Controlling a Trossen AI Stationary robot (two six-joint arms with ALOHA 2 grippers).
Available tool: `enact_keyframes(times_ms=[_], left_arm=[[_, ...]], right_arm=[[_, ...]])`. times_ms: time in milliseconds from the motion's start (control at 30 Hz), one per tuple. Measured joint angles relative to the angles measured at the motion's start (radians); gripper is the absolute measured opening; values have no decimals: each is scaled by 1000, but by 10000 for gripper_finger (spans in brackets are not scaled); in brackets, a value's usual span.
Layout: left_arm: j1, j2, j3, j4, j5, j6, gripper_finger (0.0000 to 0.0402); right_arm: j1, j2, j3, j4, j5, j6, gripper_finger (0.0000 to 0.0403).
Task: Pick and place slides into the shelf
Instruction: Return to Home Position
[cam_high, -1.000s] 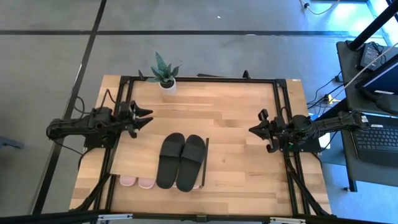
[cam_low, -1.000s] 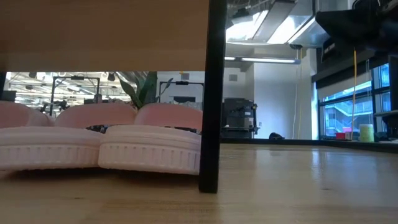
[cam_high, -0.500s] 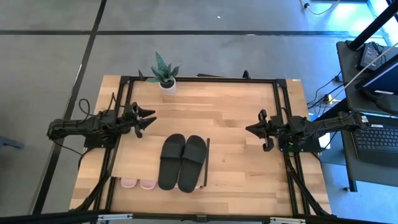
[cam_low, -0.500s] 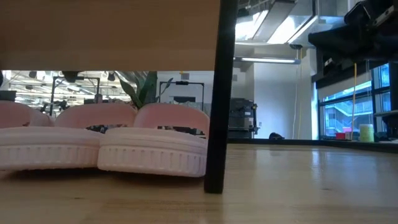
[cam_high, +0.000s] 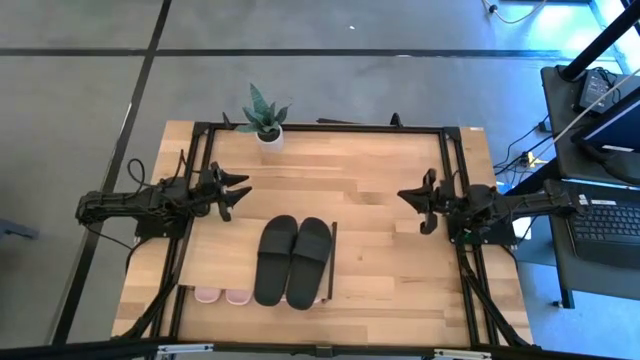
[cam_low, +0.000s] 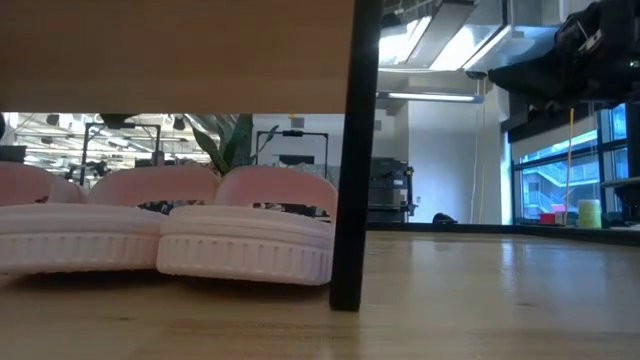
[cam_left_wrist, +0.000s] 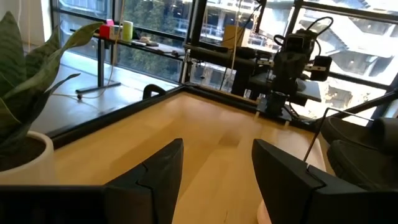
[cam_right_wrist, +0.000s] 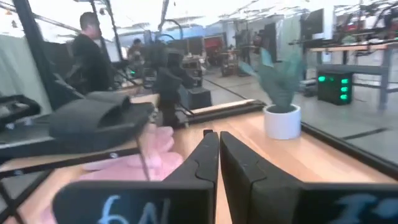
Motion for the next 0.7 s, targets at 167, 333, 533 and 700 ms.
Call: enact_keyframes(times_ms=[167,333,533,700], left_arm=[[0,0,0,0,0,1,185],[0,0,1,1,1,1,185],[0,0,2,4,3,0,185],[0,0,2,4,7,0,185]], right_arm=[[-71,-135,0,-131,-5,-24,19],[-143,-233,4,-219,-59,-55,19],[-195,-233,5,-226,-104,-59,19],[-202,-232,5,-234,-104,-141,19]])
